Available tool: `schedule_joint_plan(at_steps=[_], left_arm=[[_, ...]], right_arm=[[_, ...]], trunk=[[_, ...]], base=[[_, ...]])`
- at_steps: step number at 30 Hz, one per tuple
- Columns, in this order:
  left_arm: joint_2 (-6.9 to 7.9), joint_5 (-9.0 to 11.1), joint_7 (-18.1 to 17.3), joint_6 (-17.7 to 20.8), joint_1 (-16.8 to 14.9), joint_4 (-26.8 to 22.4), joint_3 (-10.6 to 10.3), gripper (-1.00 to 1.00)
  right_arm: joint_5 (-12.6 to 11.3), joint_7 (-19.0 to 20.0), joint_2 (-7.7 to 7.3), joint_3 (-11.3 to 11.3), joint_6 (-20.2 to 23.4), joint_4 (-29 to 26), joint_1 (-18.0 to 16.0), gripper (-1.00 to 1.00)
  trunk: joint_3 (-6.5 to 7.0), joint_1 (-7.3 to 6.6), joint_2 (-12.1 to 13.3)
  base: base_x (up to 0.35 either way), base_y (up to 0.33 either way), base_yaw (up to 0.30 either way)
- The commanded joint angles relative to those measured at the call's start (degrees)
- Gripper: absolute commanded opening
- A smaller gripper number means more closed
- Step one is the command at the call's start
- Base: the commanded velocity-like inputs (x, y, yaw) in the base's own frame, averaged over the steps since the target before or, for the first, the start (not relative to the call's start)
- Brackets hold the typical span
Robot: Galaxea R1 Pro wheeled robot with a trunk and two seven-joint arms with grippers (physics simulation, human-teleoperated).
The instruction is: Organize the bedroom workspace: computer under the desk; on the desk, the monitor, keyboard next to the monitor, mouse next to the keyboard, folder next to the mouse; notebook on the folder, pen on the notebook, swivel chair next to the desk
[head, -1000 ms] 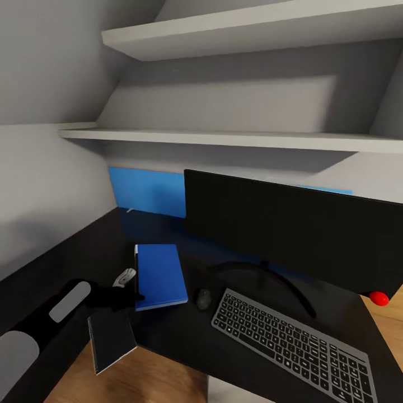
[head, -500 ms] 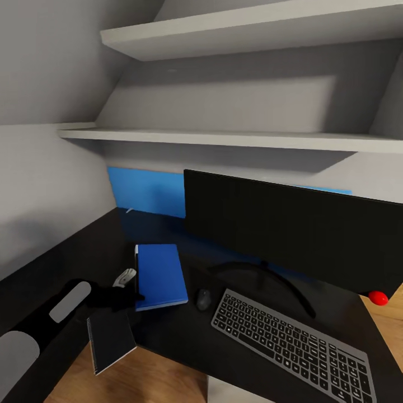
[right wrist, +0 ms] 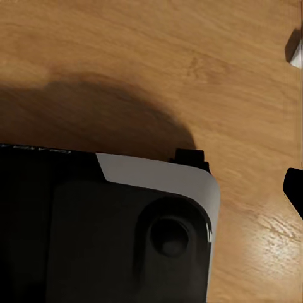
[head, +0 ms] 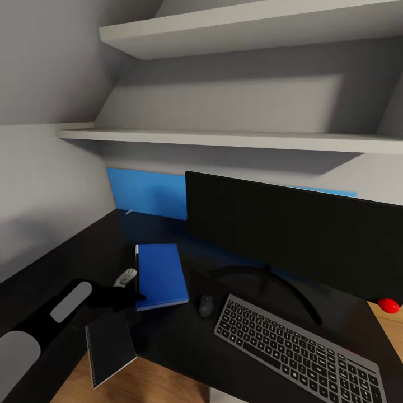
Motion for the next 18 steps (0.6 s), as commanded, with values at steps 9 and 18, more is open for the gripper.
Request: schedule_joint_plan(at_steps=[9, 18], left_arm=[[-1.37, -0.6, -0.5, -3.8, 0.1, 0.7, 1.4, -1.0], [-1.48, -0.6, -0.7, -6.4, 1.1, 2.8, 2.3, -1.0]], right_arm=[[-0.6, -0.1, -0.23, 0.2, -1.3, 0.0, 0.0, 1.0], [-0.6, 0.0, -0.23, 0.2, -1.3, 0.1, 0.0, 1.0]], trunk=[[-0.05, 0.0, 0.0], [-0.05, 0.0, 0.0]], base=[[0.002, 0.001, 0.0], [0.0, 0.0, 0.0]])
